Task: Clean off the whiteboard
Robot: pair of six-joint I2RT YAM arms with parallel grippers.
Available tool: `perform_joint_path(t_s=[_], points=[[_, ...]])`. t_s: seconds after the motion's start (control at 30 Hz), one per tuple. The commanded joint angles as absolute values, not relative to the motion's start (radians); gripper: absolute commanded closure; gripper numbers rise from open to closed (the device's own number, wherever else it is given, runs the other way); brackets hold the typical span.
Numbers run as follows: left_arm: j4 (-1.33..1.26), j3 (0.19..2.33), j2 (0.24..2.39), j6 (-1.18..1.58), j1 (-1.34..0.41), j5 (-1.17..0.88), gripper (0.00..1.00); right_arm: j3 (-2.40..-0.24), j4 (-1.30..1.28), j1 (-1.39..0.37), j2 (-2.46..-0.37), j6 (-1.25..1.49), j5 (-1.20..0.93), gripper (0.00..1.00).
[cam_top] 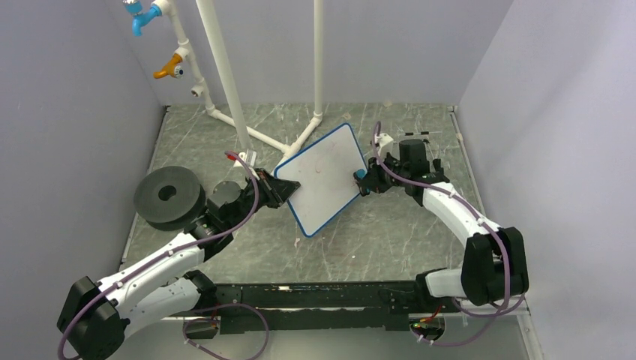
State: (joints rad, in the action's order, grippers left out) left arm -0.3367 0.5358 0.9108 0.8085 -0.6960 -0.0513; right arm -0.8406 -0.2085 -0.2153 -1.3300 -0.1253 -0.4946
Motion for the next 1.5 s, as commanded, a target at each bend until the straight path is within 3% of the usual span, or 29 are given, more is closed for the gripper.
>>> perform_joint_path(t_s=[0.0,0.13,0.4,0.73,0.83,0.97,1.07,1.13,1.3,1.47], points=[[-0.515,0.589,0.869,0.868,-0.7,-0.055,1.0,-0.822,-0.183,-0.301,-1.263,-0.155,-0.729,1.0],[-0.53,0.58,0.868,0.882,-0.699,-0.063,1.0,-0.821,-0.163,-0.336,-1.253,-0.134,-0.729,1.0],[-0.573,0.556,0.866,0.921,-0.697,-0.109,1.0,-0.809,-0.024,-0.234,-1.301,0.109,-0.261,1.0],[-0.61,0.532,0.872,0.952,-0.683,-0.124,1.0,-0.792,-0.05,-0.319,-1.283,0.04,-0.662,1.0],[-0.629,0.526,0.882,0.962,-0.677,-0.139,1.0,-0.797,-0.032,-0.335,-1.275,0.056,-0.613,1.0],[-0.653,0.518,0.901,0.978,-0.677,-0.159,1.0,-0.831,-0.012,-0.294,-1.334,0.097,-0.28,1.0],[-0.677,0.509,0.912,0.991,-0.677,-0.174,1.0,-0.851,-0.032,-0.258,-1.388,0.111,-0.179,1.0],[-0.674,0.511,0.913,0.988,-0.676,-0.178,1.0,-0.848,-0.039,-0.244,-1.394,0.112,-0.211,1.0],[-0.67,0.512,0.91,0.983,-0.676,-0.179,1.0,-0.826,-0.038,-0.288,-1.354,0.039,-0.547,1.0],[-0.693,0.511,0.93,0.988,-0.676,-0.208,1.0,-0.865,-0.042,-0.343,-1.336,0.034,-0.525,1.0]])
